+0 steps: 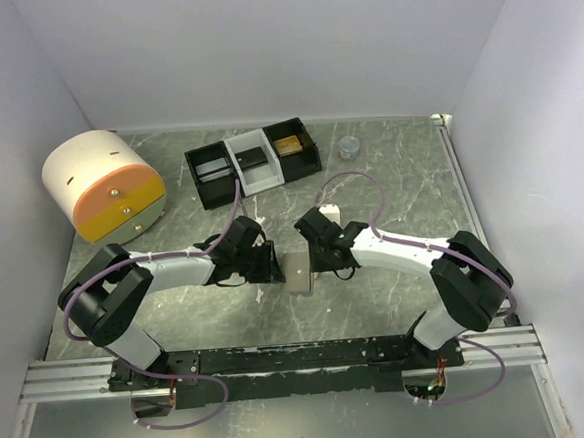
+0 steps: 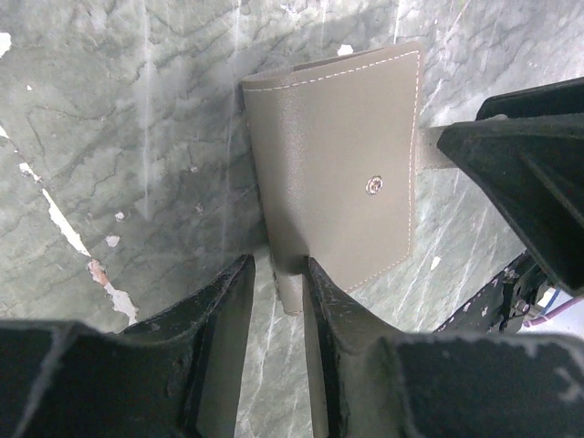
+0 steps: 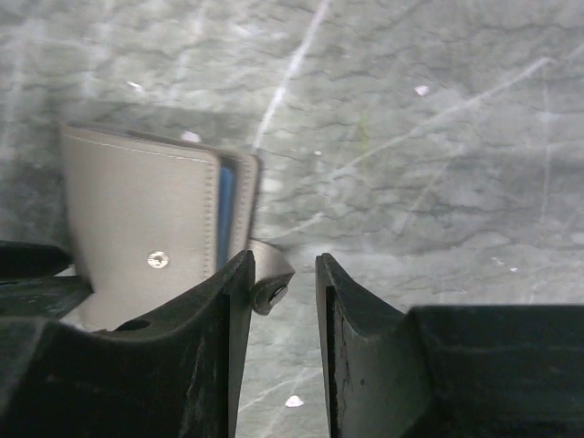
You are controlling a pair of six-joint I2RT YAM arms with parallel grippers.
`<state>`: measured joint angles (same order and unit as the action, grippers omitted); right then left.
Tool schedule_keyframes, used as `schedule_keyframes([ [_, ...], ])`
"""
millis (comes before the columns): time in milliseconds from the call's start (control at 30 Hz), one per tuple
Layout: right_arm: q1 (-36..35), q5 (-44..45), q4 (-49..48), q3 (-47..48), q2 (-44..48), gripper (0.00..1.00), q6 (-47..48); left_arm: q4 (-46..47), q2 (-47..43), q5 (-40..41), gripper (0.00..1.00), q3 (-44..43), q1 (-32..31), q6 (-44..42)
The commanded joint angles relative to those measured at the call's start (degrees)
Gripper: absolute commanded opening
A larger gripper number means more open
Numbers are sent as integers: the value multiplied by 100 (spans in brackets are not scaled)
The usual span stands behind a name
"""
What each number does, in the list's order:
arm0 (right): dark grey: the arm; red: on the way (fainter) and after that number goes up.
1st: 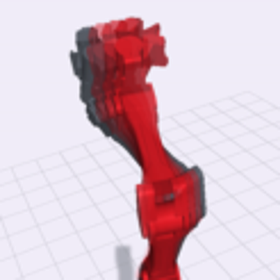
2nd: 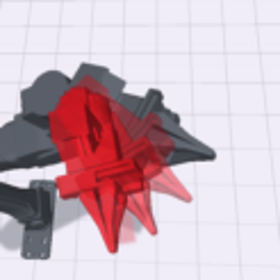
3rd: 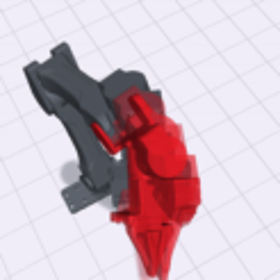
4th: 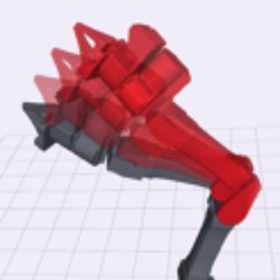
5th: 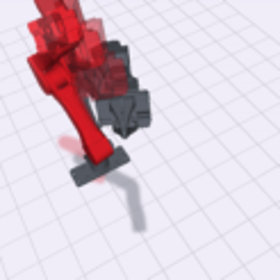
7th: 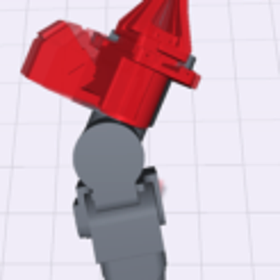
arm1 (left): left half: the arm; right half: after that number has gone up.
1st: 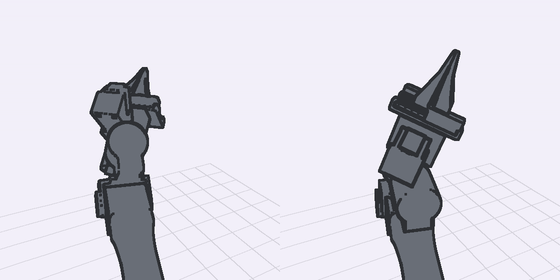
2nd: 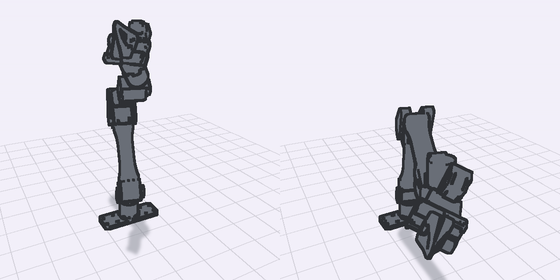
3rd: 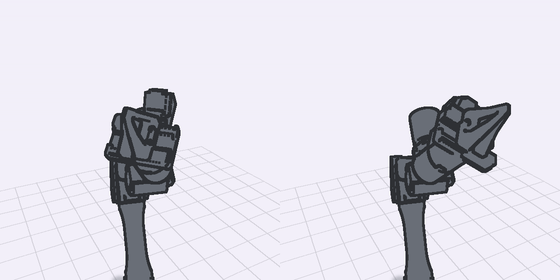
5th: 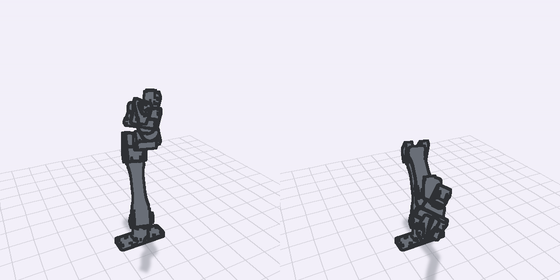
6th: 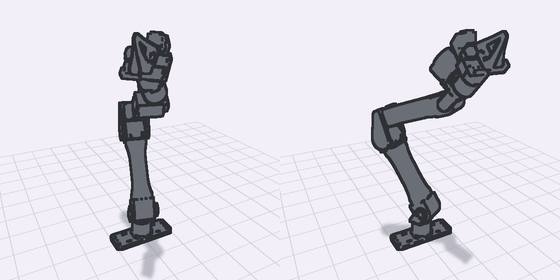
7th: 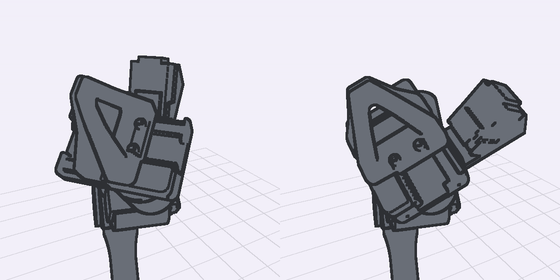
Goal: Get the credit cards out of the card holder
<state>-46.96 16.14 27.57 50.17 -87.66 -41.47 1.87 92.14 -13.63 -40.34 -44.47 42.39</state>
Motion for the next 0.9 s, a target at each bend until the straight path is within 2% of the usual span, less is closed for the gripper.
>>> schedule_keyframes([
  [0,224,-109,-92,-258,211,33,-63,-243,-71,221,39,-106,-50,-130],
  [267,547,-677,-382,-482,293,33,-111,-339,-133,252,40,-187,-68,-159],
  [467,1122,-1744,-1148,-1006,485,25,-390,-449,-132,285,40,-280,-78,-204],
  [667,1238,-2114,-1356,-1198,473,22,-449,-499,-193,323,41,-308,-86,-196],
  [767,1242,-2263,-1481,-1328,544,18,-496,-507,-251,331,43,-308,-84,-203],
  [867,1242,-2329,-1593,-1354,631,8,-444,-476,-344,290,46,-340,-95,-231],
])
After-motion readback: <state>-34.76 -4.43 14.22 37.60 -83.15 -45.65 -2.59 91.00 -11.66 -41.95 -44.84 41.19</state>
